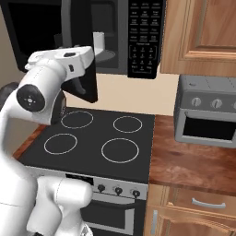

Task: Open the microwave door.

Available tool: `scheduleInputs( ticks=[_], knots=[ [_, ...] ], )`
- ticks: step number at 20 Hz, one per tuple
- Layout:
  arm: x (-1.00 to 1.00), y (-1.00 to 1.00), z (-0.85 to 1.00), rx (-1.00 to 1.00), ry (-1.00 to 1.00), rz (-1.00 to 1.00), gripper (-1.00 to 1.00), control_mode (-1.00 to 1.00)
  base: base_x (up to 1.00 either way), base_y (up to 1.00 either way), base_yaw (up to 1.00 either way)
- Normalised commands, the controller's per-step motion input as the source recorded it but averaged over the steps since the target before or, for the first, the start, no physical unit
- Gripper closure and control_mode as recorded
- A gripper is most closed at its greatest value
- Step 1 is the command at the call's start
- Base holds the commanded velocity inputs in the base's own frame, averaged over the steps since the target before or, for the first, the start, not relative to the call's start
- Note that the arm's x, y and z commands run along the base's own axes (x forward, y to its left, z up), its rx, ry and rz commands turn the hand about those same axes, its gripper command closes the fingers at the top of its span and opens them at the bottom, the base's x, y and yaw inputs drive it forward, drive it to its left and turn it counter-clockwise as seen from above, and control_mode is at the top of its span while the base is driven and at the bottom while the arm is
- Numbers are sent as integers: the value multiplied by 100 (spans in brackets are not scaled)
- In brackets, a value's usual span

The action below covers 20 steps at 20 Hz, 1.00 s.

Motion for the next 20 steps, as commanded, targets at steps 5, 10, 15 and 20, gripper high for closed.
scheduleInputs(
  ticks=[5,10,15,20],
  knots=[
    [-95,47,49,-13,1,0,-100,-100,0,0,0],
    [-98,-5,-11,-1,0,0,-100,-100,0,0,0],
    [-100,-14,33,0,-3,-5,-100,-100,0,0,0],
    [-87,-48,57,0,1,-8,-100,-100,0,0,0]
  ],
)
